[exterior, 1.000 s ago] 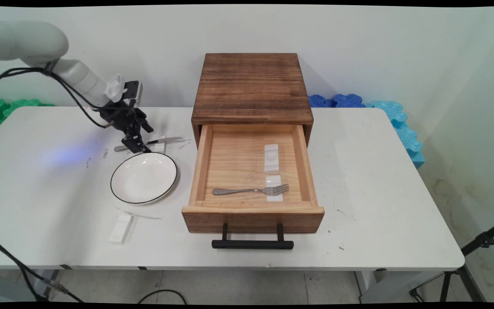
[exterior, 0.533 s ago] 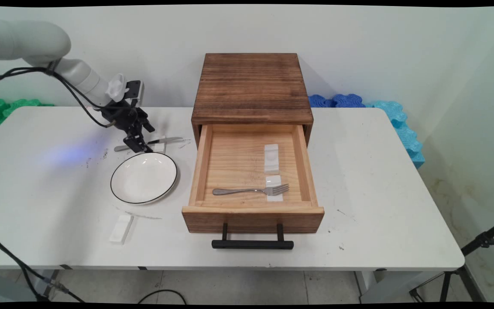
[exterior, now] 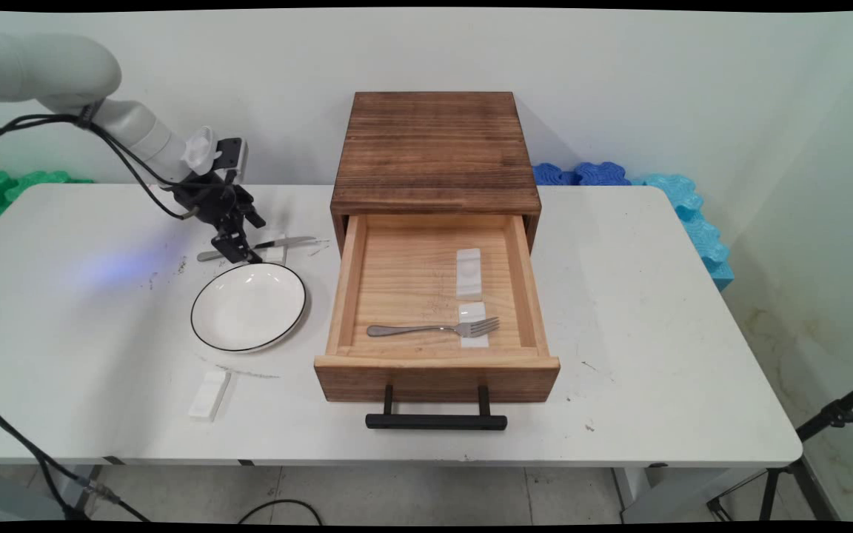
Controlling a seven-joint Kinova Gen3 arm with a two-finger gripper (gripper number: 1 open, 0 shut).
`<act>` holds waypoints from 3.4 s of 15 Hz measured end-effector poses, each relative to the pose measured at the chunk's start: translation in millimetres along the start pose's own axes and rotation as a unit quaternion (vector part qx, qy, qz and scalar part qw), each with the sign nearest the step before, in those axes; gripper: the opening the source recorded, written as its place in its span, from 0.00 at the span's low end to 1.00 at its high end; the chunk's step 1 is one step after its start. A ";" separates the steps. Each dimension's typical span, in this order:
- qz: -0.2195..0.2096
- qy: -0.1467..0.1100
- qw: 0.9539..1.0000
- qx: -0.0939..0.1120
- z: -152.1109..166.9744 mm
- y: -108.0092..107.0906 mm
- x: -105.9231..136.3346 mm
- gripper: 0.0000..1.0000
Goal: Pick up the knife from the left of the white plate, then place the picked object into the drawer
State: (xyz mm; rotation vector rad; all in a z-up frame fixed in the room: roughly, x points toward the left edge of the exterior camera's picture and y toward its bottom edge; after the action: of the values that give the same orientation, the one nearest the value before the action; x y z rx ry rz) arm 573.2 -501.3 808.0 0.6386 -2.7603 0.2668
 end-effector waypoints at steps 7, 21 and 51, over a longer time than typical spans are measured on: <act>-0.004 -0.004 1.000 0.000 -2.4 1.3 -2.3 1.00; -0.009 -0.006 1.000 0.000 -4.7 1.6 -2.9 0.00; 0.018 0.007 1.000 0.014 -102.3 53.1 27.2 0.00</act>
State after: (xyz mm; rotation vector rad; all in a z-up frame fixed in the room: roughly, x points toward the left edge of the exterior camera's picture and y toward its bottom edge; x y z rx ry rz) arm 550.5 -440.3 906.9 0.5916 -2.7605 0.3167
